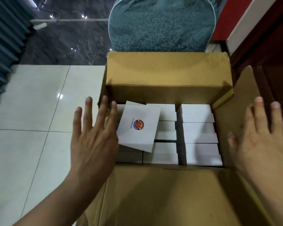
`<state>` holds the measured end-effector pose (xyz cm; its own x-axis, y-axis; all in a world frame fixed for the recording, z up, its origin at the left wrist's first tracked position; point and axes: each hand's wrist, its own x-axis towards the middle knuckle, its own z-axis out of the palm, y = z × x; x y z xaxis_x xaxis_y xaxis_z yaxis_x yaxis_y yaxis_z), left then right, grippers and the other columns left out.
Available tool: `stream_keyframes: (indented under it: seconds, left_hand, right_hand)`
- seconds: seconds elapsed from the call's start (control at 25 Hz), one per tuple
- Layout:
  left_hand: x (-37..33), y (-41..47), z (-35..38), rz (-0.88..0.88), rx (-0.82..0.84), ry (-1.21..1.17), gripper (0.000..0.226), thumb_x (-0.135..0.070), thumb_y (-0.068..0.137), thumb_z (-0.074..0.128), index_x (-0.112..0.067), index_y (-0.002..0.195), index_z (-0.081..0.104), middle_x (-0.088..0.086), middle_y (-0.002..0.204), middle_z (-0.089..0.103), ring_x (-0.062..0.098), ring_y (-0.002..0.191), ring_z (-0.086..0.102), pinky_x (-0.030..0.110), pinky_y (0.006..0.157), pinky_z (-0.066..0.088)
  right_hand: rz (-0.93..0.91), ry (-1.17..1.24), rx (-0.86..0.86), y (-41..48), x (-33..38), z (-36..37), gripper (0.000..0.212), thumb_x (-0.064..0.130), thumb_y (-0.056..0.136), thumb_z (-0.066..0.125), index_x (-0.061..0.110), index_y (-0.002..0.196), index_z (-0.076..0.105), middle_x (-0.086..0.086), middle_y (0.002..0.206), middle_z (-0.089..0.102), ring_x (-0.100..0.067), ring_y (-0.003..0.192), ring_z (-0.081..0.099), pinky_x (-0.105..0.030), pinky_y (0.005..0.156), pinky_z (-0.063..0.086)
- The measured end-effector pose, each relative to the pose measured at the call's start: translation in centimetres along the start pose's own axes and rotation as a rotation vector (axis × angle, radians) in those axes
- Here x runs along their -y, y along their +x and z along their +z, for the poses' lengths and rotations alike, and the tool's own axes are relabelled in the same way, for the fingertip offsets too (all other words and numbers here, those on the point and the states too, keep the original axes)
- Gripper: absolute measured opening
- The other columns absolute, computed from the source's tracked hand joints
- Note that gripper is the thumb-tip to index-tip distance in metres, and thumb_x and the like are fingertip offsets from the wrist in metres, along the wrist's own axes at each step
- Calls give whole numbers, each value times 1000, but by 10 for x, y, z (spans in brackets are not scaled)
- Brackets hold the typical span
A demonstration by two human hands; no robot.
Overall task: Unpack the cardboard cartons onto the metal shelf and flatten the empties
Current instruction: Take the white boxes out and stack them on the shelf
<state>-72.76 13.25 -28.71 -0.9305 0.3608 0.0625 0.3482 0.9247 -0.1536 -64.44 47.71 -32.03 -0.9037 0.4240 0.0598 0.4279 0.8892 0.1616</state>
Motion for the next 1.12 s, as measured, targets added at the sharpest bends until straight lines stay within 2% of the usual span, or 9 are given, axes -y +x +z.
stream_keyframes:
  seconds: [0.12,0.24,0.32,0.44,0.52,0.64,0.76,0.96,1.12]
  left_hand:
    - [18,2,-7,-64,23,30,77,-25,92,60,-8,158,23,18,164,21,44,151,10,61,119,21]
    - [36,6,-8,-162,52,56,70,-34,98,51,-9,157,24,18,165,18,45,151,9,59,118,18]
    - [49,8,-2,-244,73,70,69,-38,98,50,-6,155,27,19,164,18,47,150,11,60,117,18]
    - [70,14,14,-329,116,107,72,-47,96,49,-10,155,27,19,164,16,47,150,9,60,119,15]
    - [76,16,29,-364,131,115,73,-55,97,40,-12,154,29,19,166,9,45,151,0,58,121,7]
    - [63,12,55,-363,146,108,74,-58,99,23,-11,156,26,17,167,5,41,152,-10,56,123,-4]
    - [41,4,79,-403,183,-48,86,-64,93,17,-8,158,19,18,166,11,41,153,-2,55,123,0]
    - [25,2,106,-406,266,-324,97,-75,89,18,-11,160,-3,13,168,-2,36,154,2,53,123,9]
    - [26,4,103,-400,274,-340,90,-66,96,32,-10,160,0,13,168,4,37,153,11,55,120,19]
  right_hand:
    - [69,182,-41,6,-27,15,81,44,92,32,6,160,8,-15,167,4,-42,153,9,-71,115,19]
    - [276,287,-3,8,-51,41,89,46,90,46,36,160,-8,-19,163,13,-55,141,27,-76,107,29]
    - [323,294,12,3,-61,58,91,52,82,41,48,157,-10,-19,161,21,-57,137,32,-75,105,33]
    - [308,252,62,4,-63,64,83,55,86,43,39,158,5,-15,161,20,-52,143,24,-75,108,28]
    - [353,263,103,4,-56,65,78,63,87,45,41,153,9,-10,160,18,-49,145,22,-77,105,30]
    - [371,267,182,6,-43,69,77,79,86,21,40,151,11,-10,163,16,-39,150,16,-72,113,23]
    - [407,255,253,7,-34,74,85,79,86,13,33,157,8,-10,167,12,-29,154,7,-63,120,16]
    - [390,323,360,9,-25,71,88,70,95,26,21,162,-1,-9,170,1,-26,156,-1,-48,125,7]
    - [401,353,349,10,-20,71,91,67,95,37,18,162,-1,-11,169,2,-29,156,1,-47,126,8]
